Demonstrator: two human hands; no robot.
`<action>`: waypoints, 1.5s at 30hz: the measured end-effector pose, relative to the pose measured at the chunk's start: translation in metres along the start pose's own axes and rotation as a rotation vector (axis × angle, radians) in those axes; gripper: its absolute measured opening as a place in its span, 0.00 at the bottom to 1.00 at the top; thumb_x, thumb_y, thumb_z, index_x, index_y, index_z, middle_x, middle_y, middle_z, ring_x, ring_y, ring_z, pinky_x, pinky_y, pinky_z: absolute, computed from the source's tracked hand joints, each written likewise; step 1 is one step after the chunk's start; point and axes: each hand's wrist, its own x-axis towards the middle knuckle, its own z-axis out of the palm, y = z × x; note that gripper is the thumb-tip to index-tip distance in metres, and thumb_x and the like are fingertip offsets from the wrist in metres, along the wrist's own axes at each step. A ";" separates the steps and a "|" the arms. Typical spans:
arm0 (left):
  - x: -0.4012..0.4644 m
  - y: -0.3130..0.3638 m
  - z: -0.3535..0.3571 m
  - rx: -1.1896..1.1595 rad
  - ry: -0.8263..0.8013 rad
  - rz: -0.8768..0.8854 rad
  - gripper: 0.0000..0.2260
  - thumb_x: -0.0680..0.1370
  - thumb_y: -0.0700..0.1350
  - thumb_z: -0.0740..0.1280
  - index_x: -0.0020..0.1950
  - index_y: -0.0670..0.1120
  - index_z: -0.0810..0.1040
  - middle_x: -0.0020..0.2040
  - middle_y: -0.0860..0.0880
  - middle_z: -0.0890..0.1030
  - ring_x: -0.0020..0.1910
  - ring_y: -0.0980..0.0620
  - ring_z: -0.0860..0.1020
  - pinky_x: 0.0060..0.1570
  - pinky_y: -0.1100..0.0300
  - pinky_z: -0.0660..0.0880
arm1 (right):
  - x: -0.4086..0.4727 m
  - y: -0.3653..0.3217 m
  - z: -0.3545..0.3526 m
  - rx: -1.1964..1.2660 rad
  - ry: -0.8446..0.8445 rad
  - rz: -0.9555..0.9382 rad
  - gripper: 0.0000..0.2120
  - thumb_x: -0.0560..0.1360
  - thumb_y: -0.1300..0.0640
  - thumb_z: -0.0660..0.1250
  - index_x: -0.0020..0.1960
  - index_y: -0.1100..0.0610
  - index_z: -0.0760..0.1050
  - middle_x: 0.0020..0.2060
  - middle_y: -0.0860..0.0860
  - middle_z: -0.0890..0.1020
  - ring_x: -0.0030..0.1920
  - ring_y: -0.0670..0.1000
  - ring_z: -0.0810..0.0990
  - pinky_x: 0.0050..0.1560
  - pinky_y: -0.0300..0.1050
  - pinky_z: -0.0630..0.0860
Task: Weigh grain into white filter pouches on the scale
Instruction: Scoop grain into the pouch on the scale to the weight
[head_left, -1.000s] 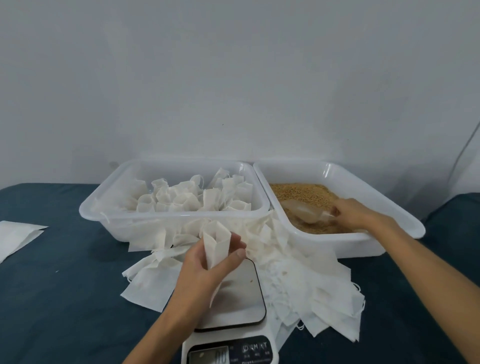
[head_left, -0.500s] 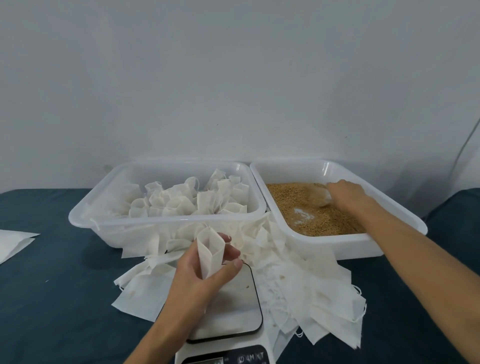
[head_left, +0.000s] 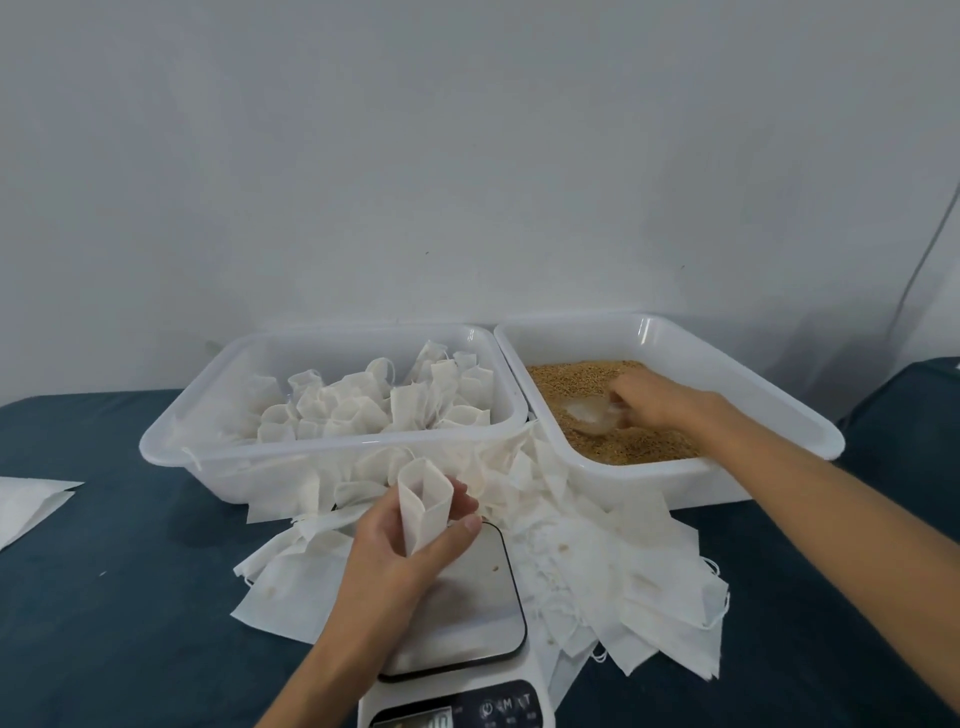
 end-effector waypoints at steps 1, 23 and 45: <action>0.000 0.000 0.000 -0.001 -0.003 0.003 0.21 0.64 0.57 0.79 0.53 0.48 0.84 0.50 0.46 0.87 0.55 0.47 0.85 0.56 0.57 0.77 | -0.005 0.003 -0.003 -0.007 -0.007 -0.009 0.15 0.75 0.59 0.74 0.39 0.51 0.68 0.38 0.46 0.73 0.43 0.51 0.74 0.43 0.45 0.70; 0.003 -0.004 -0.002 0.025 -0.042 0.024 0.21 0.64 0.61 0.78 0.52 0.52 0.86 0.51 0.47 0.88 0.54 0.49 0.85 0.50 0.62 0.79 | -0.089 0.025 -0.014 0.600 0.184 -0.004 0.09 0.76 0.63 0.72 0.54 0.52 0.81 0.53 0.46 0.84 0.56 0.43 0.81 0.61 0.42 0.75; 0.000 -0.007 0.000 0.096 -0.114 -0.005 0.09 0.74 0.50 0.76 0.53 0.57 0.82 0.48 0.54 0.85 0.47 0.58 0.83 0.48 0.64 0.78 | -0.148 -0.093 -0.100 0.135 0.416 -0.534 0.15 0.75 0.62 0.74 0.60 0.51 0.82 0.46 0.44 0.81 0.45 0.47 0.75 0.59 0.42 0.64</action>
